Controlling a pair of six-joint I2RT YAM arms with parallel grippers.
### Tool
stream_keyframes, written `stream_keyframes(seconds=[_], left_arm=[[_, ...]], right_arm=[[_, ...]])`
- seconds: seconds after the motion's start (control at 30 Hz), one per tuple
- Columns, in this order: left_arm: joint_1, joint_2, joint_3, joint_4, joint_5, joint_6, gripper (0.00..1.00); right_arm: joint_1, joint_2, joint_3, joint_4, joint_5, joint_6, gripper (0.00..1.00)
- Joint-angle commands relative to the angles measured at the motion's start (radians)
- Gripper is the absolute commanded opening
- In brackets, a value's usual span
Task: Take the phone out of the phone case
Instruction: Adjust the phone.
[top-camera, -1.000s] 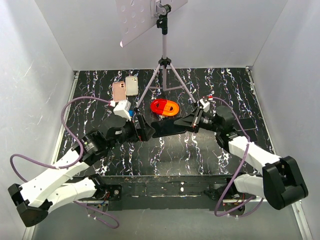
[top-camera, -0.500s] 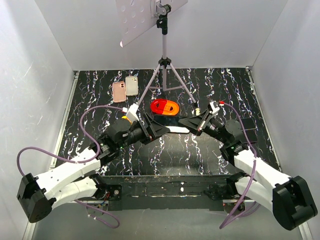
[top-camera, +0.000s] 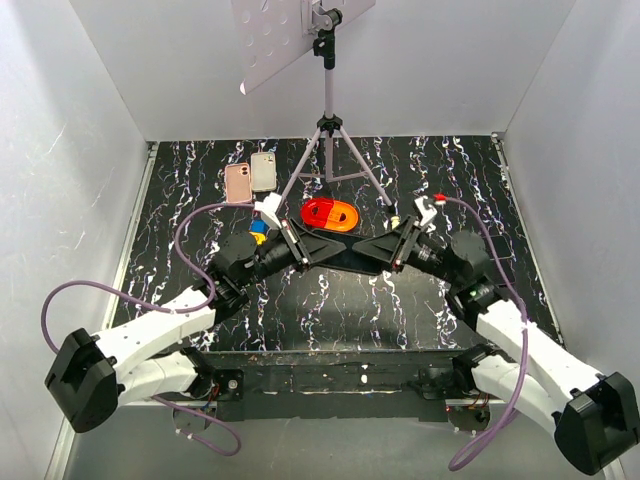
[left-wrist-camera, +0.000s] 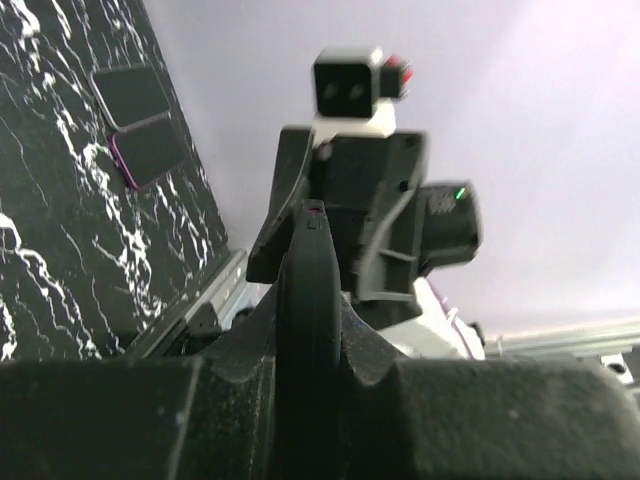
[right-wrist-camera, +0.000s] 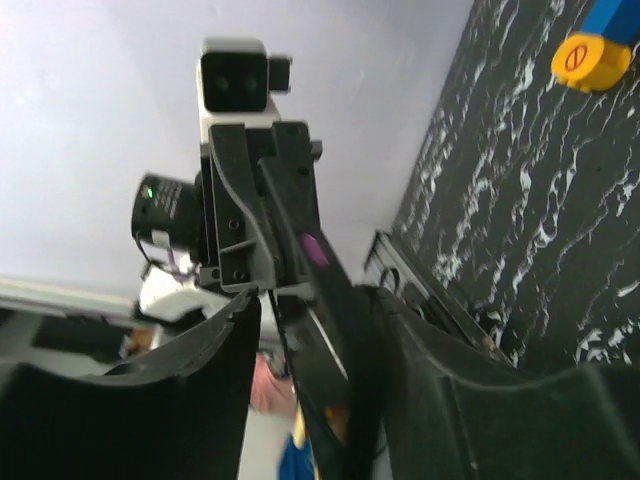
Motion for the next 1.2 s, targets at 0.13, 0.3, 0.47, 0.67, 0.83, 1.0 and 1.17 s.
stream_keyframes(seconds=[0.13,0.3,0.47,0.67,0.83,1.0,1.17], left_arm=[[0.077,0.041,0.146,-0.083,0.483,0.197,0.0],[0.098,0.107,0.296,-0.353,0.721,0.4,0.0],[0.106,0.145,0.37,-0.49,0.805,0.483,0.0],[0.164,0.15,0.39,-0.437,0.774,0.39,0.0],[0.177,0.159,0.37,-0.283,0.73,0.242,0.06],[0.187,0.067,0.257,-0.066,0.613,0.074,0.48],[0.187,0.012,0.137,0.142,0.509,-0.072,0.5]], right_arm=[[0.011,0.129,0.419,-0.896,-0.324,-0.8,0.73],[0.013,0.204,0.437,-0.88,-0.582,-0.867,0.61],[0.031,0.169,0.374,-0.669,-0.706,-0.754,0.43],[0.085,0.104,0.299,-0.465,-0.677,-0.632,0.36],[0.123,0.095,0.237,-0.215,-0.567,-0.448,0.01],[0.125,0.057,0.194,-0.055,-0.328,-0.284,0.01],[0.131,0.063,0.197,-0.035,-0.248,-0.241,0.01]])
